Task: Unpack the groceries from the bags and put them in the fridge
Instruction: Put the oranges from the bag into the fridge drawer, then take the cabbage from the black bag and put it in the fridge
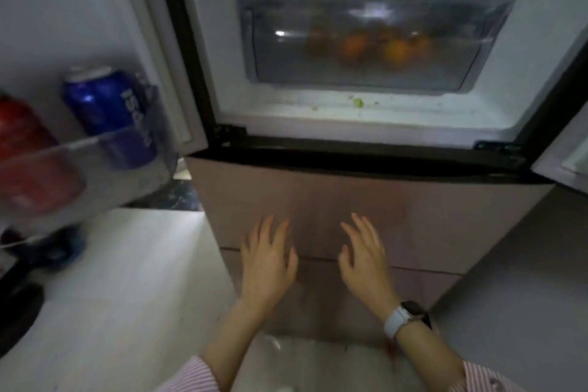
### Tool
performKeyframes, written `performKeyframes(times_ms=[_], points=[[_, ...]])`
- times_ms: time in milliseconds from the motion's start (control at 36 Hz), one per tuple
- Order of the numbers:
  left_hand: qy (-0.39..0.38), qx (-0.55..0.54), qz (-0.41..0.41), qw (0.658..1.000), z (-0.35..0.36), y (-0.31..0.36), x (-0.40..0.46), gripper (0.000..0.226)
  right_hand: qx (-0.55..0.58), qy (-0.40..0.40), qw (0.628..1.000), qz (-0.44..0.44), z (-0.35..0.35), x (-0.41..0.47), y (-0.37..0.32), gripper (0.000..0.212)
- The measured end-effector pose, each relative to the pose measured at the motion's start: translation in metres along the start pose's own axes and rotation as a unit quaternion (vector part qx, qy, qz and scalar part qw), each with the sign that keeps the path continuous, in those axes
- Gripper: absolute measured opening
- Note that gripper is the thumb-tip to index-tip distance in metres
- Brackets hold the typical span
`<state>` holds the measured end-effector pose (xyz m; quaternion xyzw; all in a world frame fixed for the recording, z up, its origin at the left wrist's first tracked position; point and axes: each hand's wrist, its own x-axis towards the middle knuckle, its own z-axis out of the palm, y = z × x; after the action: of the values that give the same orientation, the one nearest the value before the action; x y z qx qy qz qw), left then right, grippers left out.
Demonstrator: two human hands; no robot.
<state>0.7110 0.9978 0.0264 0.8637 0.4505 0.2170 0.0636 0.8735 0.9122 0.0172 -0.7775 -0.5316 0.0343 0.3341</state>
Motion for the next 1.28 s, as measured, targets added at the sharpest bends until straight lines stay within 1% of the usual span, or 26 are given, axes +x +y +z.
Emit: performKeyframes(times_ms=[83, 139, 194, 278, 333, 417, 444, 472, 500, 528, 611, 778, 806, 861, 944, 1000, 1056, 1111, 1194, 1278], points=[[-0.038, 0.019, -0.08, 0.996, 0.008, -0.012, -0.06, 0.052, 0.002, -0.096, 0.995, -0.001, 0.021, -0.048, 0.0, 0.054], [-0.072, 0.021, -0.133, 0.988, 0.015, -0.015, -0.109, 0.054, 0.002, -0.168, 0.986, 0.002, 0.031, -0.083, -0.003, 0.055], [-0.125, 0.015, -0.182, 0.975, 0.014, -0.016, -0.161, 0.056, 0.0, -0.225, 0.974, -0.007, 0.039, -0.12, -0.007, 0.054], [-0.188, 0.024, -0.249, 0.95, 0.006, -0.023, -0.233, 0.051, -0.007, -0.291, 0.955, -0.048, 0.055, -0.169, -0.016, 0.053], [-0.205, 0.024, -0.299, 0.932, -0.005, -0.034, -0.279, 0.05, -0.02, -0.33, 0.941, -0.076, 0.065, -0.196, -0.029, 0.052], [-0.199, 0.027, -0.374, 0.905, -0.025, -0.054, -0.344, 0.053, -0.041, -0.392, 0.911, -0.125, 0.081, -0.229, -0.06, 0.061], [-0.204, 0.027, -0.398, 0.894, -0.031, -0.061, -0.364, 0.049, -0.042, -0.407, 0.903, -0.134, 0.086, -0.239, -0.073, 0.057], [-0.207, 0.027, -0.419, 0.884, -0.038, -0.067, -0.383, 0.046, -0.045, -0.422, 0.894, -0.141, 0.092, -0.248, -0.085, 0.047], [-0.201, 0.021, -0.438, 0.876, -0.043, -0.074, -0.4, 0.045, -0.042, -0.432, 0.887, -0.157, 0.1, -0.258, -0.098, 0.039], [-0.188, 0.016, -0.456, 0.87, -0.05, -0.082, -0.417, 0.044, -0.04, -0.445, 0.879, -0.17, 0.108, -0.269, -0.112, 0.037], [-0.16, 0.013, -0.511, 0.844, -0.069, -0.104, -0.468, 0.044, -0.046, -0.477, 0.852, -0.209, 0.138, -0.304, -0.159, 0.036], [-0.089, -0.037, -0.619, 0.779, -0.118, -0.16, -0.588, 0.045, -0.085, -0.568, 0.765, -0.291, 0.207, -0.402, -0.276, 0.035], [-0.073, -0.049, -0.641, 0.763, -0.129, -0.17, -0.616, 0.045, -0.087, -0.581, 0.752, -0.298, 0.217, -0.422, -0.297, 0.033], [-0.033, -0.069, -0.692, 0.718, -0.154, -0.185, -0.673, 0.043, -0.083, -0.606, 0.725, -0.318, 0.232, -0.464, -0.338, 0.03], [-0.01, -0.058, -0.758, 0.65, -0.192, -0.205, -0.752, 0.039, -0.081, -0.63, 0.674, -0.378, 0.251, -0.523, -0.399, 0.04], [-0.012, -0.056, -0.783, 0.619, -0.214, -0.217, -0.789, 0.038, -0.084, -0.64, 0.639, -0.418, 0.26, -0.555, -0.435, 0.046], [-0.006, -0.053, -0.797, 0.602, -0.232, -0.232, -0.815, 0.036, -0.088, -0.643, 0.613, -0.451, 0.268, -0.58, -0.469, 0.045], [0.008, -0.046, -0.806, 0.59, -0.246, -0.254, -0.833, 0.035, -0.094, -0.637, 0.597, -0.48, 0.28, -0.597, -0.503, 0.035], [0.016, -0.042, -0.812, 0.582, -0.262, -0.291, -0.849, 0.034, -0.097, -0.627, 0.58, -0.511, 0.307, -0.614, -0.551, 0.032], [0.023, -0.044, -0.813, 0.58, -0.275, -0.338, -0.86, 0.035, -0.098, -0.622, 0.572, -0.526, 0.341, -0.625, -0.6, 0.03]])
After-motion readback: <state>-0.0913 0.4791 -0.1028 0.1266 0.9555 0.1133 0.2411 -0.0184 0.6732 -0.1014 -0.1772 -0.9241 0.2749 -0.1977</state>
